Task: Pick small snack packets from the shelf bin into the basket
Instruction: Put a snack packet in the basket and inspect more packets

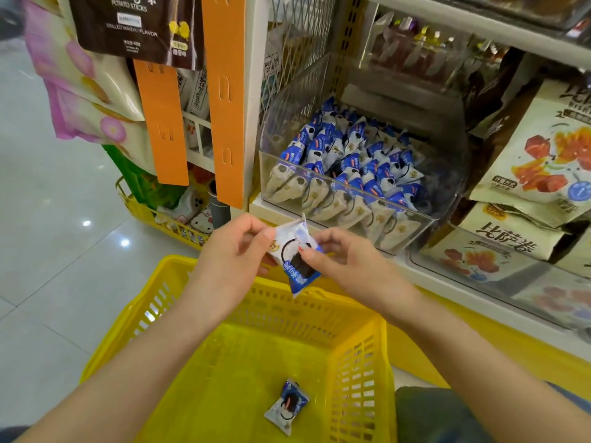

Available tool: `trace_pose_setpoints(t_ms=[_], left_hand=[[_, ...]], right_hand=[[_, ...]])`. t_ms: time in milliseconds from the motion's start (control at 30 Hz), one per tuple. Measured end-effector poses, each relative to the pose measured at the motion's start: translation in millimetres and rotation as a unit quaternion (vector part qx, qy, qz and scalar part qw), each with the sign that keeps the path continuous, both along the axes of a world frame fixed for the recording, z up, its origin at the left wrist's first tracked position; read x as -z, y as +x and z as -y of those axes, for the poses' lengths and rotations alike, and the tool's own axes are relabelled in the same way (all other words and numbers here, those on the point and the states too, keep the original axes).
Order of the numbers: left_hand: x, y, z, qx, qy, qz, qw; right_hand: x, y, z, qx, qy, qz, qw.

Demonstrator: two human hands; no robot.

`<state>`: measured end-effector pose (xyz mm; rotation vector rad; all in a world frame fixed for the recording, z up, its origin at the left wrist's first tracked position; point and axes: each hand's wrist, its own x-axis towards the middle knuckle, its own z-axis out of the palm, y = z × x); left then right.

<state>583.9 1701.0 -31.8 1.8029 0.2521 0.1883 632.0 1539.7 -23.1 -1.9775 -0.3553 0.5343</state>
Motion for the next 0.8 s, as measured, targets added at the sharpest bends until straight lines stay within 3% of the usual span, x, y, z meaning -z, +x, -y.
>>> trace_pose_setpoints(t_ms=[67, 133, 267, 500, 800], left_hand=[[1.8, -2.5, 0.2, 0.011, 0.069, 0.027, 0.997], [2.3, -6.1, 2.2, 0.025, 0.117, 0.044, 0.992], [4.8, -8.3, 5.8, 0.033, 0.136, 0.049, 0.989], [5.9, -4.2, 8.7, 0.053, 0.098, 0.024, 0.994], [8.5, -1.1, 11.2, 0.063, 0.034, -0.008, 0.997]], right_hand=[[0.2, -6.1, -2.5, 0.001, 0.002, 0.117, 0.993], [-1.5, -9.4, -2.6, 0.001, 0.020, 0.178, 0.984], [-3.8, -7.1, -1.1, 0.001, 0.022, 0.168, 0.986], [-3.8, -6.1, 1.5, -0.005, 0.025, 0.160, 0.987], [-4.8, -13.6, 4.1, -0.028, -0.093, 0.396, 0.913]])
